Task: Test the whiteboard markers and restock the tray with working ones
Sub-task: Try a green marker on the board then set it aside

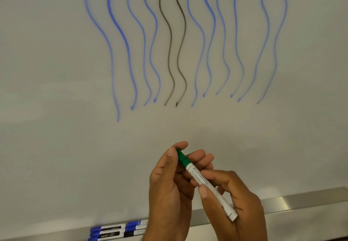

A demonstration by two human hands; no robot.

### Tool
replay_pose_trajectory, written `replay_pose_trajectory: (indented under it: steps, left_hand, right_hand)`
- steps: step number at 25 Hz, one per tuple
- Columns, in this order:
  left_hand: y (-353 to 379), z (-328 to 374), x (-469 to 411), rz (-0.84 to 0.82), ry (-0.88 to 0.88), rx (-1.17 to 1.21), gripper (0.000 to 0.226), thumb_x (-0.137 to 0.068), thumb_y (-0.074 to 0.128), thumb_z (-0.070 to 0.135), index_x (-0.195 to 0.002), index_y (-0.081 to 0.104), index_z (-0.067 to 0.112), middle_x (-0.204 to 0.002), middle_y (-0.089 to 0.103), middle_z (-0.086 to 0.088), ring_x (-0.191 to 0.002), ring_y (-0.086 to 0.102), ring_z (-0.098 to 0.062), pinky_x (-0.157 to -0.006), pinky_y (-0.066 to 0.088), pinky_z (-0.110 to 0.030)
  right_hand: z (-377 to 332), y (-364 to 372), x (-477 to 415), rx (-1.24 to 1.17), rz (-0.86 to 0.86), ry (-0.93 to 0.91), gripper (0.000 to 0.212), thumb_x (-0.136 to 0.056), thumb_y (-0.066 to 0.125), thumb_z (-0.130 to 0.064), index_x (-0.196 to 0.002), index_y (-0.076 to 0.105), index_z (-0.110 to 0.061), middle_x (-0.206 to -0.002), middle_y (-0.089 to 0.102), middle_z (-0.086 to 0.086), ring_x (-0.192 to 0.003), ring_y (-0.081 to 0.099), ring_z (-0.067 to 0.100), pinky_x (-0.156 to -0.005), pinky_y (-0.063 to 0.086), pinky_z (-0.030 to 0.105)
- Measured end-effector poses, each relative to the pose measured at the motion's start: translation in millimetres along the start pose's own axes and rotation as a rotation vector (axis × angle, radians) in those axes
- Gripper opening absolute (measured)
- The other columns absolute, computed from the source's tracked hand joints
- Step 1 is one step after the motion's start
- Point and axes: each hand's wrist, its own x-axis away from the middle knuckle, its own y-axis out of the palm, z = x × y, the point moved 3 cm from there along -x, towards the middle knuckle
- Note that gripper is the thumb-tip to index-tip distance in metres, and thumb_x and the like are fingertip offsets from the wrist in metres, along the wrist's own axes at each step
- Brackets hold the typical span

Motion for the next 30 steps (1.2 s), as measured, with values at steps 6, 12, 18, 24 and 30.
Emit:
replay_pose_trajectory:
  steps: [6,12,18,24,30]
  left_hand:
    - [-5,-23,14,0.085,0.009,-0.002,0.031,-0.093,0.059,0.036,-0.100,0.082,0.017,-0.109,0.077,-0.029,-0.096,0.079,-0.043,-0.076,0.067,-0.043]
    - [-13,-40,20,0.066,-0.011,-0.038,0.030,-0.097,0.058,0.038,-0.108,0.079,0.018,-0.114,0.076,-0.028,-0.103,0.078,-0.042,-0.082,0.066,-0.042]
    - [-45,-80,24,0.058,-0.079,-0.199,0.024,-0.104,0.058,0.023,-0.118,0.075,0.016,-0.119,0.076,-0.024,-0.111,0.076,-0.040,-0.084,0.065,-0.039]
    - [-96,-152,43,0.028,-0.199,-0.527,0.020,-0.104,0.063,0.020,-0.120,0.073,0.016,-0.114,0.080,-0.012,-0.108,0.078,-0.030,-0.088,0.064,-0.034]
    - [-142,-252,83,0.018,-0.435,-0.869,0.022,-0.103,0.065,0.010,-0.122,0.075,0.014,-0.100,0.084,0.005,-0.095,0.080,-0.011,-0.077,0.060,-0.015]
  right_hand:
    - [19,-4,17,0.020,-0.018,-0.023,0.045,-0.087,0.039,-0.078,-0.095,0.062,-0.040,-0.093,0.061,-0.027,-0.090,0.059,-0.017,-0.073,0.043,-0.005]
    - [35,-5,30,-0.081,-0.054,0.059,0.028,-0.086,0.046,-0.075,-0.108,0.053,-0.059,-0.100,0.065,-0.038,-0.088,0.064,-0.009,-0.070,0.049,0.002]
    - [80,-31,48,-0.186,-0.053,0.296,0.019,-0.085,0.071,-0.049,-0.100,0.072,-0.037,-0.090,0.075,-0.011,-0.082,0.072,0.014,-0.065,0.059,0.020]
    - [154,-56,119,0.025,-0.258,0.569,0.013,-0.090,0.072,-0.031,-0.102,0.077,-0.031,-0.084,0.074,-0.015,-0.078,0.069,0.011,-0.066,0.059,0.024]
    - [226,-66,224,0.369,-0.499,0.834,0.021,-0.090,0.062,-0.051,-0.100,0.071,-0.035,-0.084,0.069,-0.019,-0.076,0.065,-0.003,-0.071,0.051,0.011]
